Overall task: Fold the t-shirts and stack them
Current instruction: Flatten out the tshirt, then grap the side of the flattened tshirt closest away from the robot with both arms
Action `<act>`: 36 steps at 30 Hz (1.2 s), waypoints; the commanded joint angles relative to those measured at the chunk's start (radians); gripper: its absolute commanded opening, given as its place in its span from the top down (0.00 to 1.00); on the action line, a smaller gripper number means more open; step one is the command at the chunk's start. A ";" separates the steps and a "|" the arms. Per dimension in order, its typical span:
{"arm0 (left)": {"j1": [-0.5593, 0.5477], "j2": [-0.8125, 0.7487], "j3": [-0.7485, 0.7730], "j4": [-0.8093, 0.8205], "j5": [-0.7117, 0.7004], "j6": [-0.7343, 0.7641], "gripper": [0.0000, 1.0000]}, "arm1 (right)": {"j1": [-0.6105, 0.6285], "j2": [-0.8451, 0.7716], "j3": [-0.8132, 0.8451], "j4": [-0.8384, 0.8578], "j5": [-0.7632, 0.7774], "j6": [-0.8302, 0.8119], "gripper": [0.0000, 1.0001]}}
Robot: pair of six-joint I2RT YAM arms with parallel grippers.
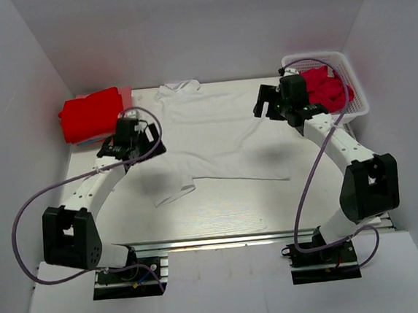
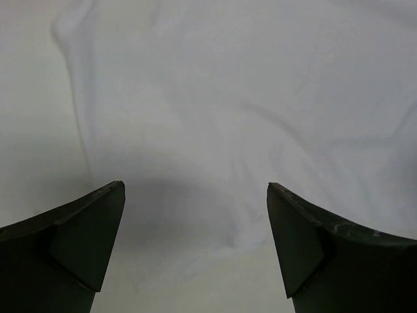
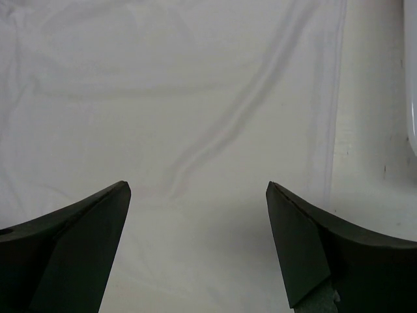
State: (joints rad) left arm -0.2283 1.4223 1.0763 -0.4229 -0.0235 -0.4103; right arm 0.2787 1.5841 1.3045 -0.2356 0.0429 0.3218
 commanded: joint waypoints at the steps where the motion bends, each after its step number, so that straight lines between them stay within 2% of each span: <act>1: 0.001 -0.086 -0.166 -0.115 -0.027 -0.133 0.00 | -0.006 -0.058 -0.059 0.050 0.130 0.137 0.10; 4: 0.001 -0.215 -0.304 -0.157 -0.027 -0.182 0.00 | -0.007 -0.162 -0.206 0.039 0.188 0.201 0.10; 5: 0.001 -0.233 -0.334 -0.166 -0.015 -0.194 0.00 | -0.010 -0.202 -0.297 0.041 0.195 0.207 0.10; 8: 0.001 -0.258 -0.426 -0.191 -0.015 -0.235 0.00 | -0.009 -0.298 -0.439 0.073 0.213 0.229 0.10; 11: 0.001 -0.246 -0.452 -0.180 0.000 -0.252 0.00 | -0.013 -0.355 -0.511 0.087 0.222 0.227 0.10; 15: 0.001 -0.221 -0.496 -0.140 0.020 -0.252 0.08 | -0.015 -0.401 -0.533 0.058 0.252 0.211 0.10; 18: 0.001 -0.188 -0.516 -0.122 -0.004 -0.252 0.20 | -0.016 -0.389 -0.528 0.038 0.250 0.214 0.10; 22: -0.008 -0.146 -0.526 -0.096 0.002 -0.243 0.44 | -0.013 -0.368 -0.514 0.004 0.259 0.214 0.10; 25: -0.017 -0.120 -0.535 -0.048 0.029 -0.223 0.49 | -0.015 -0.360 -0.521 -0.011 0.262 0.212 0.10; 28: -0.026 -0.077 -0.526 -0.024 0.089 -0.197 0.59 | -0.013 -0.361 -0.528 -0.054 0.284 0.220 0.10; 31: -0.026 -0.065 -0.517 -0.024 0.099 -0.185 0.87 | -0.016 -0.365 -0.531 -0.112 0.314 0.229 0.10; 32: -0.026 -0.065 -0.516 -0.037 0.099 -0.174 1.00 | -0.015 -0.366 -0.534 -0.142 0.322 0.244 0.10; 36: -0.026 -0.097 -0.497 -0.060 0.099 -0.162 1.00 | -0.016 -0.366 -0.556 -0.217 0.306 0.269 0.10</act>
State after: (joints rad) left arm -0.2470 1.3277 0.5900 -0.4206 0.0681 -0.6006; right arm 0.2684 1.2221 0.7673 -0.3702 0.3298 0.5537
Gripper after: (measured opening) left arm 0.022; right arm 0.905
